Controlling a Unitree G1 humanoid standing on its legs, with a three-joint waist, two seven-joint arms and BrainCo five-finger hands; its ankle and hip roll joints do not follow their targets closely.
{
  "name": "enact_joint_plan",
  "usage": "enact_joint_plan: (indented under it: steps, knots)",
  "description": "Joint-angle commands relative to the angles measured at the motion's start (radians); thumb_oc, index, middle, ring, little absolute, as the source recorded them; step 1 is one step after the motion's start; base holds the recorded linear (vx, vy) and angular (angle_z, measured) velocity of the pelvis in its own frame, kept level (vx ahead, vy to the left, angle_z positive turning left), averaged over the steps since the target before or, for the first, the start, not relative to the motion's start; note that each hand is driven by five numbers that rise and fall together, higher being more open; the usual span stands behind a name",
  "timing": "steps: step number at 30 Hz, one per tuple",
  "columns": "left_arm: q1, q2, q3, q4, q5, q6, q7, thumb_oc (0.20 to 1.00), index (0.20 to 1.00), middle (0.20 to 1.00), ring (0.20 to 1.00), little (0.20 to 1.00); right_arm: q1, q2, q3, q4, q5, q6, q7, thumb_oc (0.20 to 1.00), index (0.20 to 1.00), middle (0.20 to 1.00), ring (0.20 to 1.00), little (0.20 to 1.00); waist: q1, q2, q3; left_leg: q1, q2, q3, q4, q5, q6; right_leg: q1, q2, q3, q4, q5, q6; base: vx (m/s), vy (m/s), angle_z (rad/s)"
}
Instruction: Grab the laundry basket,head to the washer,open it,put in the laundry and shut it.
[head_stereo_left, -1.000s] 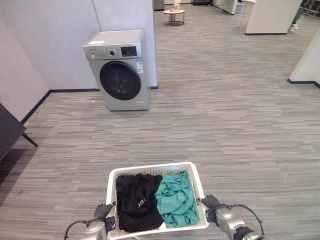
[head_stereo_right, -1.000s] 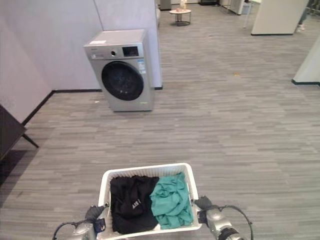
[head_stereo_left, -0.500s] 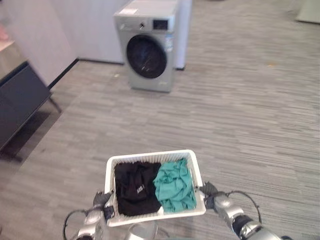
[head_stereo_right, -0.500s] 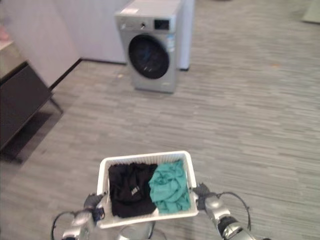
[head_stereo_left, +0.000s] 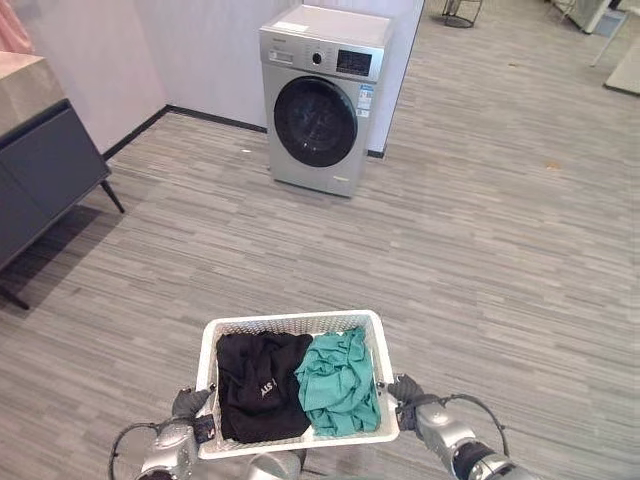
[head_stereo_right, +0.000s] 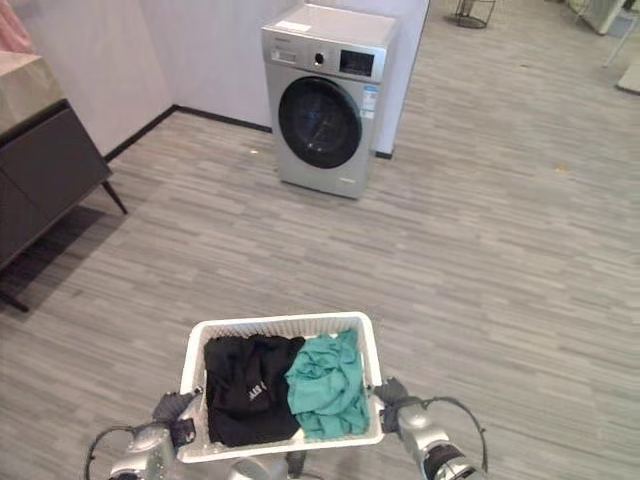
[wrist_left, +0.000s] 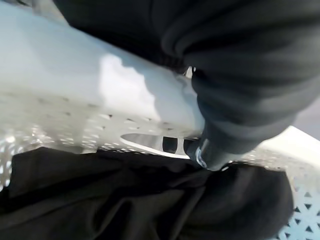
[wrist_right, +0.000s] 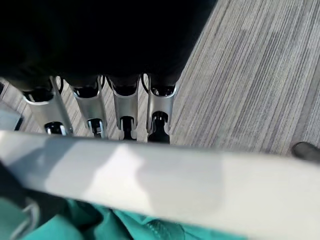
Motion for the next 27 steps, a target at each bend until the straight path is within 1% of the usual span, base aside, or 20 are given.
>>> enact_joint_plan:
  steps: [1,3,4,5,6,7,9,10,11,12,14,15,16,17,19,21,22,23,24,27]
  knots:
    - [0.068,0.060,0.035,-0.005,-0.021,-0.012,-0.025,0.200,0.200,0.200,0.200,0.200,-0.036,0.003,-0.025,-0.054,0.056,-0.042,0.049,0.200,0.200,0.200,0.200,0.200,0.068,-0.005,-0.033,-0.113,-0.023,-0.144,0.024,0.041,0.005,0.073,-0.014,0.016,0.025,0.122,0.053,0.10,0.276,0.07]
    - [0.078,0.066,0.029,-0.023,-0.012,-0.015,-0.025,0.200,0.200,0.200,0.200,0.200,-0.031,-0.001,-0.022,-0.086,0.052,-0.042,0.046,0.200,0.200,0.200,0.200,0.200,0.049,0.015,-0.029,-0.076,-0.043,-0.185,0.008,0.036,0.031,0.035,-0.048,0.039,0.168,0.184,0.046,0.14,0.392,0.20]
    - [0.081,0.067,0.029,-0.026,-0.012,-0.014,-0.025,0.200,0.200,0.200,0.200,0.200,-0.027,-0.003,-0.025,-0.089,0.057,-0.042,0.047,0.200,0.200,0.200,0.200,0.200,0.040,0.022,-0.024,-0.063,-0.041,-0.196,0.000,0.037,0.039,0.017,-0.049,0.052,0.235,0.202,0.039,0.18,0.353,0.54]
    - [0.067,0.073,-0.007,-0.032,0.000,-0.010,-0.024,0.200,0.200,0.200,0.200,0.200,-0.015,-0.026,-0.033,-0.137,0.066,-0.046,0.050,0.200,0.200,0.200,0.200,0.200,-0.018,0.040,-0.007,-0.050,-0.030,-0.262,-0.002,0.045,0.047,-0.097,0.124,0.221,0.337,0.123,0.002,0.26,0.265,1.11]
    - [0.065,0.072,-0.005,-0.050,0.009,-0.004,-0.029,0.200,0.200,0.200,0.200,0.200,0.003,-0.033,-0.046,-0.167,0.076,-0.045,0.057,0.200,0.200,0.200,0.200,0.200,-0.047,0.041,0.001,-0.021,-0.020,-0.298,-0.027,0.051,0.043,-0.169,0.172,0.208,0.298,0.095,-0.007,0.23,0.157,1.61]
    - [0.066,0.072,-0.005,-0.051,0.010,-0.004,-0.029,0.200,0.200,0.200,0.200,0.200,0.004,-0.033,-0.046,-0.167,0.076,-0.044,0.057,0.200,0.200,0.200,0.200,0.200,-0.050,0.040,0.002,-0.018,-0.020,-0.301,-0.031,0.051,0.043,-0.167,0.171,0.205,0.300,0.091,-0.008,0.18,0.048,1.59]
    - [0.064,0.079,-0.007,-0.070,0.007,-0.006,-0.033,0.200,0.200,0.200,0.200,0.200,0.000,-0.035,-0.049,-0.174,0.080,-0.045,0.062,0.200,0.200,0.200,0.200,0.200,-0.063,0.044,0.015,0.010,0.010,-0.301,-0.044,0.042,0.027,-0.201,0.160,0.137,0.209,0.075,-0.018,0.15,-0.041,0.64]
    - [0.056,0.084,-0.013,-0.066,0.007,-0.008,-0.032,0.200,0.200,0.200,0.200,0.200,-0.005,-0.037,-0.049,-0.169,0.083,-0.046,0.063,0.200,0.200,0.200,0.200,0.200,-0.071,0.039,0.027,0.026,0.014,-0.312,-0.044,0.031,0.022,-0.224,0.182,0.153,0.148,0.072,-0.019,0.39,-0.153,0.17]
    - [0.035,0.092,-0.022,-0.056,0.011,-0.013,-0.023,0.200,0.200,0.200,0.200,0.200,-0.007,-0.042,-0.048,-0.170,0.097,-0.052,0.057,0.200,0.200,0.200,0.200,0.200,-0.092,0.019,0.052,0.062,0.022,-0.360,-0.038,0.007,0.005,-0.270,0.216,0.217,-0.040,0.121,-0.003,0.43,-0.152,0.14]
    - [0.027,0.093,-0.023,-0.051,0.008,-0.016,-0.021,0.200,0.200,0.200,0.200,0.200,-0.008,-0.040,-0.046,-0.176,0.102,-0.050,0.053,0.200,0.200,0.200,0.200,0.200,-0.106,0.014,0.059,0.076,0.032,-0.386,-0.038,0.001,-0.002,-0.317,0.207,0.233,-0.109,0.159,0.013,0.46,-0.131,0.16]
    - [0.022,0.090,-0.021,-0.047,0.001,-0.022,-0.017,0.200,0.200,0.200,0.200,0.200,-0.013,-0.039,-0.041,-0.187,0.101,-0.046,0.049,0.200,0.200,0.200,0.200,0.200,-0.113,0.021,0.063,0.102,0.054,-0.400,-0.044,-0.008,-0.012,-0.332,0.210,0.234,-0.135,0.185,0.025,0.31,-0.051,0.37]
    - [0.016,0.089,-0.026,-0.042,-0.005,-0.026,-0.007,0.200,0.200,0.200,0.200,0.200,-0.019,-0.045,-0.048,-0.195,0.113,-0.044,0.041,0.200,0.200,0.200,0.200,0.200,-0.119,-0.004,0.060,0.128,0.080,-0.433,-0.027,-0.018,-0.032,-0.304,0.235,0.277,-0.134,0.189,0.024,0.40,-0.094,0.54]
    - [0.008,0.083,-0.028,-0.047,-0.010,-0.024,-0.004,0.200,0.200,0.200,0.200,0.200,-0.014,-0.039,-0.049,-0.188,0.122,-0.048,0.038,0.200,0.200,0.200,0.200,0.200,-0.121,-0.027,0.052,0.121,0.083,-0.443,-0.014,-0.020,-0.035,-0.289,0.239,0.280,-0.123,0.196,0.014,0.40,-0.092,0.40]
    - [0.009,0.084,-0.028,-0.048,-0.011,-0.024,-0.004,0.200,0.200,0.200,0.200,0.200,-0.014,-0.038,-0.049,-0.187,0.122,-0.048,0.038,0.200,0.200,0.200,0.200,0.200,-0.121,-0.026,0.051,0.121,0.084,-0.444,-0.013,-0.022,-0.035,-0.288,0.240,0.279,-0.123,0.195,0.014,0.32,-0.065,0.43]
    - [0.016,0.082,-0.032,-0.042,-0.006,-0.017,-0.011,0.200,0.200,0.200,0.200,0.200,-0.006,-0.041,-0.065,-0.183,0.118,-0.046,0.040,0.200,0.200,0.200,0.200,0.200,-0.138,-0.034,0.019,0.149,0.115,-0.462,-0.004,-0.026,-0.052,-0.261,0.260,0.256,-0.110,0.187,0.005,0.44,-0.090,0.96]
    - [0.023,0.088,-0.032,-0.050,-0.017,-0.013,-0.015,0.200,0.200,0.200,0.200,0.200,0.004,-0.049,-0.079,-0.190,0.135,-0.050,0.042,0.200,0.200,0.200,0.200,0.200,-0.155,-0.032,-0.004,0.173,0.165,-0.484,0.013,-0.002,-0.077,-0.232,0.284,0.219,-0.107,0.165,-0.006,0.52,-0.146,0.65]
    - [0.027,0.095,-0.038,-0.066,-0.002,-0.006,-0.019,0.200,0.200,0.200,0.200,0.200,0.003,-0.059,-0.083,-0.198,0.131,-0.047,0.033,0.200,0.200,0.200,0.200,0.200,-0.162,-0.036,-0.005,0.161,0.197,-0.487,0.049,0.008,-0.101,-0.208,0.291,0.183,-0.115,0.147,-0.013,0.38,-0.117,0.01]
    - [0.028,0.095,-0.038,-0.066,-0.002,-0.006,-0.019,0.200,0.200,0.200,0.200,0.200,0.003,-0.059,-0.083,-0.198,0.131,-0.047,0.032,0.200,0.200,0.200,0.200,0.200,-0.166,-0.035,-0.005,0.161,0.198,-0.492,0.051,0.007,-0.101,-0.206,0.292,0.179,-0.117,0.147,-0.014,0.40,-0.173,0.19]
    - [0.018,0.097,-0.046,-0.065,-0.002,-0.004,-0.019,0.200,0.200,0.200,0.200,0.200,-0.006,-0.064,-0.082,-0.203,0.139,-0.055,0.028,0.200,0.200,0.200,0.200,0.200,-0.167,-0.043,-0.001,0.145,0.227,-0.491,0.073,0.038,-0.119,-0.188,0.305,0.157,-0.130,0.140,-0.019,0.19,-0.100,0.36]
    - [0.015,0.098,-0.049,-0.072,-0.007,-0.007,-0.014,0.200,0.200,0.200,0.200,0.200,-0.013,-0.074,-0.078,-0.222,0.136,-0.057,0.021,0.200,0.200,0.200,0.200,0.200,-0.172,-0.042,0.006,0.132,0.247,-0.485,0.073,0.059,-0.128,-0.178,0.317,0.142,-0.145,0.131,-0.023,0.19,-0.089,0.43]
